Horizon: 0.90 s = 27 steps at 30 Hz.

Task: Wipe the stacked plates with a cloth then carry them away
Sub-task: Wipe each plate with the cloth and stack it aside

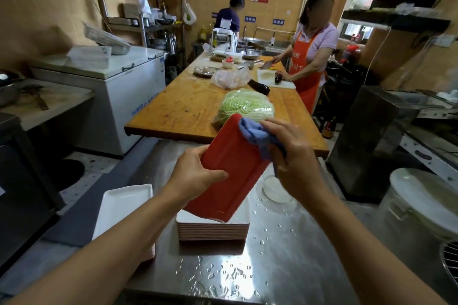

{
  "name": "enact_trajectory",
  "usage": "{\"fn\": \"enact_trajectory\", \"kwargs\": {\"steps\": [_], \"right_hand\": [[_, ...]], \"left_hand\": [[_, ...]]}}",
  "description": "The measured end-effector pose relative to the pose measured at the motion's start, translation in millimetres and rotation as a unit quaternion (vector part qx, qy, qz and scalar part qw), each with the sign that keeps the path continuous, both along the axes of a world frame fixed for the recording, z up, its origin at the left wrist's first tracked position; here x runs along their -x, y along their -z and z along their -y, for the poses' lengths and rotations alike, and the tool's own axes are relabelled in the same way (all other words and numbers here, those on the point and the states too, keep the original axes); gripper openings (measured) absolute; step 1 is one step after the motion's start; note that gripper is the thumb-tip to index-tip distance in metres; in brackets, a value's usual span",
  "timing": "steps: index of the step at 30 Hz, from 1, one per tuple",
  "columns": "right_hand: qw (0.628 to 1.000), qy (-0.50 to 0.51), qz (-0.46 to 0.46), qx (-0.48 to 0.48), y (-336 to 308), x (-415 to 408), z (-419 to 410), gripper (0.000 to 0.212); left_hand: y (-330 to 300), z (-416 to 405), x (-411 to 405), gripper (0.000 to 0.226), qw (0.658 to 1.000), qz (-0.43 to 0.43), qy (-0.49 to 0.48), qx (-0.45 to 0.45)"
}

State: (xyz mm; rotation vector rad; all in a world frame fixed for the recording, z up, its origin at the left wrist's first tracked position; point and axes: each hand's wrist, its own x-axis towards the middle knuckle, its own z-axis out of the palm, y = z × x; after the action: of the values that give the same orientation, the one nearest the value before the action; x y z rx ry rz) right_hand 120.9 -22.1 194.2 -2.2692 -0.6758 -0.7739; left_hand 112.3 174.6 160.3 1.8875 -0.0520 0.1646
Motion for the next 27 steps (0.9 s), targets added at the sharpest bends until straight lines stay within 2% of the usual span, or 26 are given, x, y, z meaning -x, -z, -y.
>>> {"fn": "enact_trajectory", "kwargs": {"steps": [4, 10, 17, 22, 27], "right_hand": [[0.993, 0.018, 0.029, 0.109, 3, -6, -31, 0.049], [0.985, 0.032, 0.069, 0.154, 1, -18, -48, 0.051], [0.996, 0.064, 0.015, 0.062, 22, -22, -28, 0.054], [0.991, 0.077, -0.079, -0.076, 34, -15, -46, 0.063], [0.986, 0.084, -0.134, -0.062, 68, 12, -55, 0.066]], "left_hand": [[-9, 5, 8, 0.039, 0.996, 0.007, 0.040, 0.078], [-16, 4, 19, 0.040, 0.993, 0.020, 0.031, 0.113], [-9, -4, 25, 0.039, 0.983, 0.002, 0.018, 0.184], [-4, 8, 19, 0.033, 0.963, -0.021, -0.017, 0.267], [-10, 4, -4, 0.040, 0.941, -0.010, -0.072, 0.330]]}}
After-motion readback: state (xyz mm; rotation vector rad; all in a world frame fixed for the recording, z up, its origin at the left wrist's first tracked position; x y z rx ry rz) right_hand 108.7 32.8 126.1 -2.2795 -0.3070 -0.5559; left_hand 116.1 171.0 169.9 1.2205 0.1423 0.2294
